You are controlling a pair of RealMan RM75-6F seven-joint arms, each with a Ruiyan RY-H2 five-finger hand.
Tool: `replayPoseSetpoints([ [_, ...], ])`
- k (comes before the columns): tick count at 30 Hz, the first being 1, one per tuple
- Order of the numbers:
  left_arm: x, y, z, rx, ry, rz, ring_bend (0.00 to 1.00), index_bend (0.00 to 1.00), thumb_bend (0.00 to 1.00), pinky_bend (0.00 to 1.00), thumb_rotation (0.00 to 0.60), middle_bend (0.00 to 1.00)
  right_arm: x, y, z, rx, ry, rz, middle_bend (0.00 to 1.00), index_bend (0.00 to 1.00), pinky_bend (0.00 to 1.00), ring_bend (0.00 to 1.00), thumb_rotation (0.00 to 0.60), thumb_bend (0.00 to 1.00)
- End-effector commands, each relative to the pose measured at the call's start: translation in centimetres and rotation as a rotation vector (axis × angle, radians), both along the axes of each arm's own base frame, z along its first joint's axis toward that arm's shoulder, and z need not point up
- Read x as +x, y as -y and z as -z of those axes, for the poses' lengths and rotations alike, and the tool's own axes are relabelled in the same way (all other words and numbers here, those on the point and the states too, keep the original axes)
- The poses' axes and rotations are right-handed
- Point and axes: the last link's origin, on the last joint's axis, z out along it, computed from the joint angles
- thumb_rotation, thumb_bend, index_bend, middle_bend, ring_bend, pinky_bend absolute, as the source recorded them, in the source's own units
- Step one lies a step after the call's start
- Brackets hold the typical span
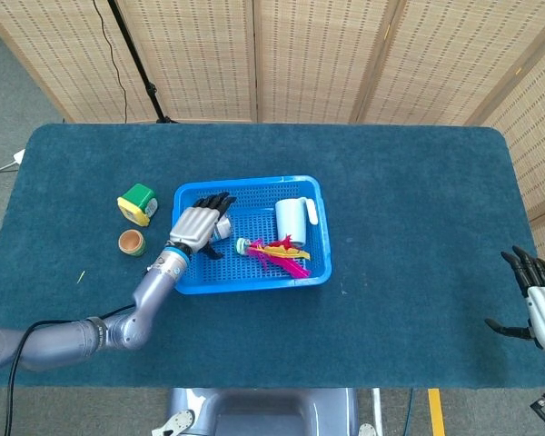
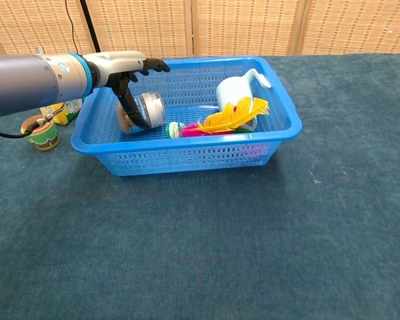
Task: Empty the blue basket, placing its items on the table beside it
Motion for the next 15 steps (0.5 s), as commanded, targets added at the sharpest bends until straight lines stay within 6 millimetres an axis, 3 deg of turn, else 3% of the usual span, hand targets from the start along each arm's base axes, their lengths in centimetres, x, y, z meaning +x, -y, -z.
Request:
replayPoseSetpoints([
  [1,-0.2,-0.1,0.5,-0.009,0.002,-0.018,0.0,0.0,0.12,0.13,0.6,0.0,0.0,0.0,0.0,0.0,0.0,0.001,0.0,0.0,0.0,0.0,0.6,0.0],
  [10,-0.6,-0.5,1.5,-0.022,0.006,-0.062,0.0,0.0,0.13,0.14,0.6,0.0,-0.1,0.1,0.0,0.001,-0.001,0.005,0.0,0.0,0.0,0.0,0.6,0.0],
  [15,-0.6,-0.7,2.1,0.0,0.002,-0.077,0.0,0.0,0.2,0.29,0.6,0.0,-0.2,0.1,0.1,0.004,-0.003,0.011,0.0,0.0,0.0,0.0,0.6,0.0],
])
